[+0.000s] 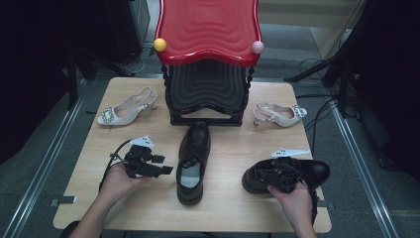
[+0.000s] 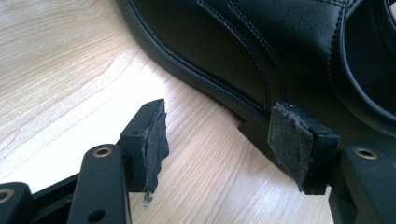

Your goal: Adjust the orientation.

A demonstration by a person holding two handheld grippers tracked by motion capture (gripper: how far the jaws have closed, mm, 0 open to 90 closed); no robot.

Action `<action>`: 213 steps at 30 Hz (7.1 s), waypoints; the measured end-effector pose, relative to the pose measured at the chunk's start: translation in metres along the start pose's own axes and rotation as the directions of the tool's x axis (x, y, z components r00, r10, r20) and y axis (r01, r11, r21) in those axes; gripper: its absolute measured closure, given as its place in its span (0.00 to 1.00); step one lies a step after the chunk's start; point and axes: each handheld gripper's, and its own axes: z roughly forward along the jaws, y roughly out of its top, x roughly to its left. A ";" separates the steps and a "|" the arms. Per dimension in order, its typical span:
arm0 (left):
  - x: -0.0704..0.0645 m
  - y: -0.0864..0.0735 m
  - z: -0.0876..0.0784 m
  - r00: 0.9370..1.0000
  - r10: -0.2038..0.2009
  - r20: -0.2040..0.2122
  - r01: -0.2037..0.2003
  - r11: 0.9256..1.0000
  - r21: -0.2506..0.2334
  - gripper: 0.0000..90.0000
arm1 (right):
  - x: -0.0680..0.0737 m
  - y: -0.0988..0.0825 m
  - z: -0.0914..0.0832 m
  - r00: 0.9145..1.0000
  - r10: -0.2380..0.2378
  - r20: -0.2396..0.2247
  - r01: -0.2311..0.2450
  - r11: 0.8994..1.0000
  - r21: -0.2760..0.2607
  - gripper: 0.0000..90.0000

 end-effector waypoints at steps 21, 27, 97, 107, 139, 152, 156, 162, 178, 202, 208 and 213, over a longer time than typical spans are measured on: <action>0.000 -0.019 -0.014 0.999 -0.038 -0.032 0.037 0.999 -0.020 0.41 | 0.045 0.018 0.037 0.989 -0.109 -0.095 0.116 0.991 0.070 1.00; 0.000 -0.023 -0.017 0.998 -0.040 -0.041 0.039 0.999 -0.022 0.41 | 0.057 0.020 0.045 0.984 -0.132 -0.118 0.142 0.987 0.081 1.00; 0.000 0.013 0.016 0.999 0.028 -0.025 -0.028 1.000 0.009 0.41 | -0.028 -0.027 -0.022 0.983 0.096 0.156 -0.090 0.995 -0.045 1.00; -0.004 0.012 0.014 0.998 0.053 -0.036 -0.052 0.998 0.022 0.41 | -0.031 -0.023 -0.015 0.984 0.094 0.152 -0.090 0.995 -0.034 1.00; -0.004 -0.018 -0.006 0.997 -0.003 -0.079 0.002 1.000 -0.021 0.41 | -0.035 0.030 0.027 0.989 0.000 0.148 0.002 1.000 -0.014 1.00; -0.007 -0.023 -0.004 0.997 0.014 -0.072 -0.016 1.000 -0.023 0.41 | -0.039 0.044 0.040 0.995 0.010 0.103 -0.007 0.999 -0.035 1.00; -0.004 -0.021 -0.002 0.998 0.004 -0.067 -0.006 1.000 -0.029 0.41 | -0.043 0.043 0.037 0.996 0.038 0.075 -0.035 0.998 -0.048 1.00; -0.001 -0.017 0.002 0.999 -0.011 -0.048 0.009 0.999 -0.042 0.43 | -0.040 0.032 0.021 0.997 0.041 0.072 -0.037 0.997 -0.067 1.00; -0.002 0.002 0.005 1.000 0.014 0.016 -0.013 0.996 -0.092 0.97 | -0.025 0.003 0.017 0.998 0.029 0.063 -0.029 1.000 -0.006 1.00; -0.001 0.011 0.023 0.999 0.053 -0.005 -0.054 0.998 -0.045 0.99 | -0.007 0.003 0.037 0.998 0.062 0.016 -0.062 0.998 -0.009 1.00; 0.000 0.011 0.029 0.999 0.039 -0.004 -0.039 0.998 -0.039 0.99 | -0.007 0.009 0.044 0.998 0.064 -0.003 -0.064 0.998 -0.010 1.00; 0.000 0.011 0.030 0.999 0.039 -0.006 -0.039 0.999 -0.027 0.99 | -0.011 0.013 0.044 0.998 0.059 -0.001 -0.059 0.998 -0.013 1.00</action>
